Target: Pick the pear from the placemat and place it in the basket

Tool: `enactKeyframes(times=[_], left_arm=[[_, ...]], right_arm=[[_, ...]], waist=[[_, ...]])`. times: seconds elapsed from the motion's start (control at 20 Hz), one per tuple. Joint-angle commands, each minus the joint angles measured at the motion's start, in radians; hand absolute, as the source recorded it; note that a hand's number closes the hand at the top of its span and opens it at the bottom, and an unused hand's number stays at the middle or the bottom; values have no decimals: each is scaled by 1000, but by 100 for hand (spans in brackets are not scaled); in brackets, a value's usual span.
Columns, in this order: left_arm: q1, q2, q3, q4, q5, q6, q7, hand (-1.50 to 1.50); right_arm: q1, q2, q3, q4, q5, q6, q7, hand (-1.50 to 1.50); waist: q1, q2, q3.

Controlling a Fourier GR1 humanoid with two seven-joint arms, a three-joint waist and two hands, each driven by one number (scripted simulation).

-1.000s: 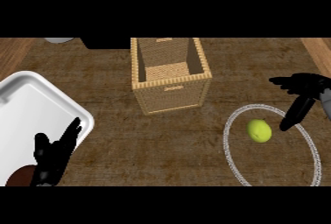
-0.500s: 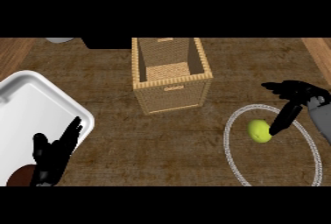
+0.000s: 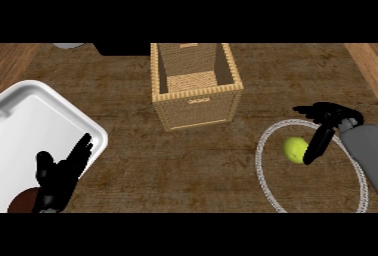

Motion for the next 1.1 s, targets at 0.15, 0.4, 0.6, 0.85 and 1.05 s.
enactKeyframes(times=[0.15,0.4,0.6,0.85,1.05], left_arm=[[27,-33,-7,84,-28,11,19,0],[12,-67,-17,88,-45,28,29,0],[18,-27,-3,40,-35,-6,75,0],[35,-45,4,49,-39,-2,49,0],[-5,-45,15,115,-34,-35,32,0]], right_arm=[[22,25,-17,11,30,-3,-9,-150],[14,49,-24,20,57,-13,-17,-150],[45,56,-34,32,77,-31,-60,-150],[45,73,24,11,158,-46,-132,150],[21,69,61,82,251,-95,-223,150]], waist=[[-3,10,-14],[-2,10,-14],[1,10,-13],[4,10,-13],[15,17,-13]])
